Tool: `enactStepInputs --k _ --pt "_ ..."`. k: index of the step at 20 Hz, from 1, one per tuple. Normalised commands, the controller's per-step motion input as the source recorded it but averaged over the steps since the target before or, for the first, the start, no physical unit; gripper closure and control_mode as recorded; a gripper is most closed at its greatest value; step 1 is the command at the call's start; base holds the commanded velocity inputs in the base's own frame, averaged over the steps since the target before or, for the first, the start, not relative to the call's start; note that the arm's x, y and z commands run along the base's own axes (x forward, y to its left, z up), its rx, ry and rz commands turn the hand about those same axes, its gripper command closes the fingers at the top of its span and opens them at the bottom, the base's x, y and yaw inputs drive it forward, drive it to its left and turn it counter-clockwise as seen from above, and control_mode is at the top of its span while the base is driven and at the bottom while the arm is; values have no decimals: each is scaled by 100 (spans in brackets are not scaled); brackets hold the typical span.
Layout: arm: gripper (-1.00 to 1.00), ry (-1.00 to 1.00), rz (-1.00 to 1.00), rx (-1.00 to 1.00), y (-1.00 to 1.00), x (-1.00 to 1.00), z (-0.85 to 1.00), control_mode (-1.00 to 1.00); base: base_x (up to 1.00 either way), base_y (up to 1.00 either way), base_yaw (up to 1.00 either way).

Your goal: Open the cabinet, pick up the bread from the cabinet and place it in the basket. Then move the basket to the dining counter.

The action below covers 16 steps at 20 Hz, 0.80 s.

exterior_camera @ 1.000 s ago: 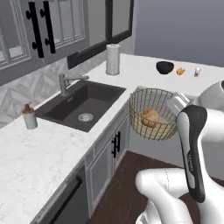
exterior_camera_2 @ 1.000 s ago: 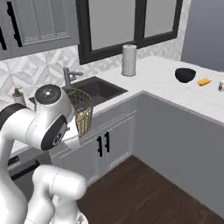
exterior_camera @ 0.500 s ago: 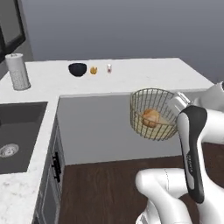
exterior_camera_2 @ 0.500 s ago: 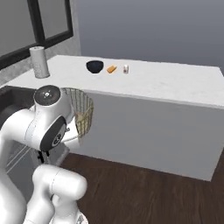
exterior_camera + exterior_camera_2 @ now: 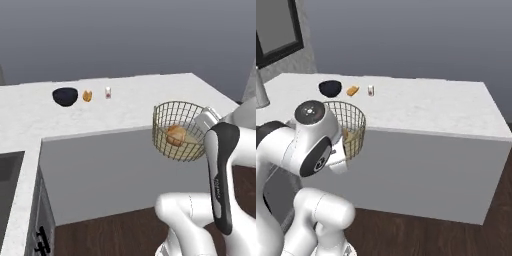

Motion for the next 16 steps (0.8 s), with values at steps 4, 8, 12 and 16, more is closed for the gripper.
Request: enactStepInputs --k 4,8,12,16 --pt "100 0 0 0 0 0 0 100 100 -72 0" --pt "100 0 0 0 0 0 0 100 100 -49 0" --pt "100 0 0 0 0 0 0 100 64 -9 0" --pt "100 0 0 0 0 0 0 100 72 0 0"
